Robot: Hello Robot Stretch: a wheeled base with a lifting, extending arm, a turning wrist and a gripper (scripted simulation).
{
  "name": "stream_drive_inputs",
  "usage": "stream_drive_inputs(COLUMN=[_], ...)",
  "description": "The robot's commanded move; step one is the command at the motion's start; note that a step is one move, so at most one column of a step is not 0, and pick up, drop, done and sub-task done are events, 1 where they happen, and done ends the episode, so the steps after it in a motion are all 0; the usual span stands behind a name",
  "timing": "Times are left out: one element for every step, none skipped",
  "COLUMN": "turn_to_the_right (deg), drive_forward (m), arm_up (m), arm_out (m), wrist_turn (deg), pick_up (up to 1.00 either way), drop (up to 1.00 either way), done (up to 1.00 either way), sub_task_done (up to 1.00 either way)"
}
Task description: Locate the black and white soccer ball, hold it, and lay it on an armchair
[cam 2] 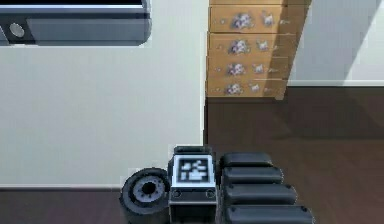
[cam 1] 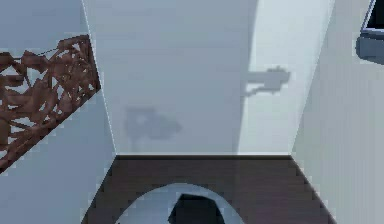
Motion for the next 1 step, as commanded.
stream_drive_inputs(turn_to_the_right=[0.0], drive_forward=[0.05], arm_up=[0.0], arm_out=[0.0], wrist_turn=[0.0], pick_up=[0.0], drop=[0.0], done=[0.0], sub_task_done=[0.0])
